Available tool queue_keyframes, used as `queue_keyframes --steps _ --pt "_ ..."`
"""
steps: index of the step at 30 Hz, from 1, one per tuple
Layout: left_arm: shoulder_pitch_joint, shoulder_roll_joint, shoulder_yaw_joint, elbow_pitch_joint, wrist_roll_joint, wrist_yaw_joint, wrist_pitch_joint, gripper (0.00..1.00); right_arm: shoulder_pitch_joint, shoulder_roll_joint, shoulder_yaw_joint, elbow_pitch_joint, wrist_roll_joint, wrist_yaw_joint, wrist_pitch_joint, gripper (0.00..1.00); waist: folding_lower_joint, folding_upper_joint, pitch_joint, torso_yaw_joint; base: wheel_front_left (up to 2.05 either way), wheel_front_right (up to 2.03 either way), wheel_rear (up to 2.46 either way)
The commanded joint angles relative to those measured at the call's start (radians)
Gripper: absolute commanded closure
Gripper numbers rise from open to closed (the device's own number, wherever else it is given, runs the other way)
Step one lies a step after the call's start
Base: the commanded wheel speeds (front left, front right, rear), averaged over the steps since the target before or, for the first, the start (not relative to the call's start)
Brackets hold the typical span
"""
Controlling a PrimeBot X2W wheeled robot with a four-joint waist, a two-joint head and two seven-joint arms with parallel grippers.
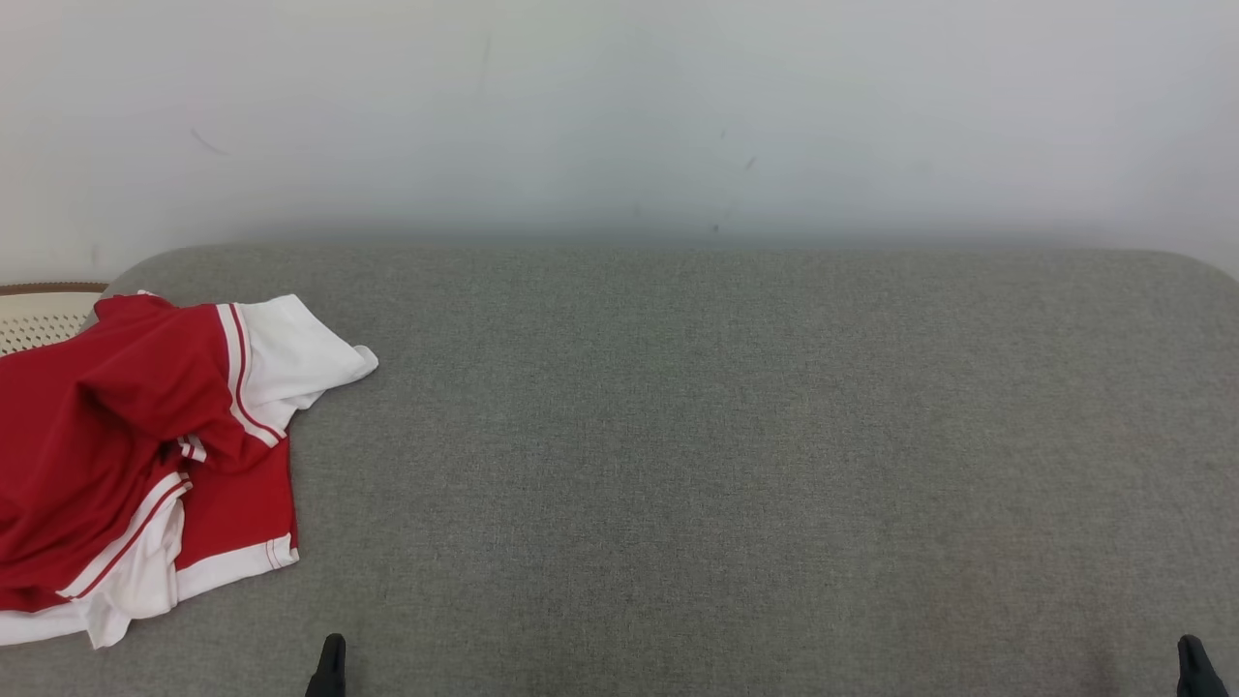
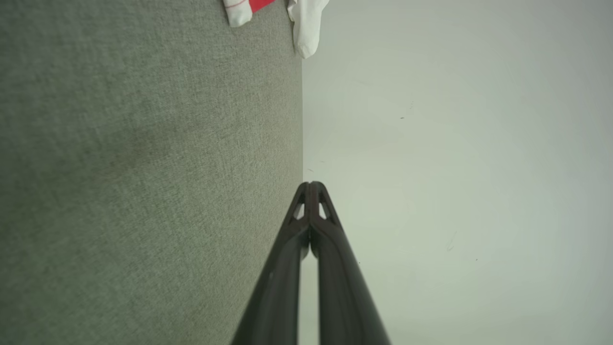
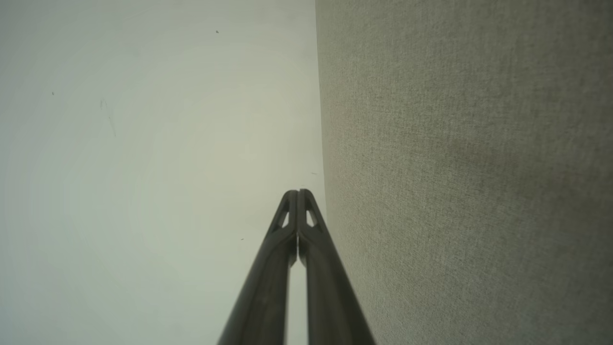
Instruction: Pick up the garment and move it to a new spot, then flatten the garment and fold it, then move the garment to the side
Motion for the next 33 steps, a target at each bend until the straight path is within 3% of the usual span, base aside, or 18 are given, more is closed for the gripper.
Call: queue_keyframes --steps 1,30,31,33 --pt "0.003 -0.001 0.004 0.003 0.006 -0.004 0.002 1.00 -0.007 0.003 -0.002 0.002 -0.004 0.000 0.004 1.00 0.0000 0.0000 0.000 0.000 0.00 0.00 0.00" --pt "0.003 -0.001 0.004 0.003 0.006 -0.004 0.002 1.00 -0.007 0.003 -0.002 0.002 -0.004 0.000 0.004 1.00 0.0000 0.0000 0.000 0.000 0.00 0.00 0.00" --pt "0.000 0.000 0.000 0.000 0.000 0.000 0.000 0.00 0.000 0.000 0.000 0.000 0.000 0.000 0.000 0.00 0.0000 0.0000 0.000 0.000 0.00 0.00 0.00" --pt "0.003 0.000 -0.003 0.012 0.000 0.001 -0.001 0.00 0.002 0.002 0.002 0.016 0.000 0.000 -0.001 0.00 0.0000 0.0000 0.000 0.000 0.00 0.00 0.00"
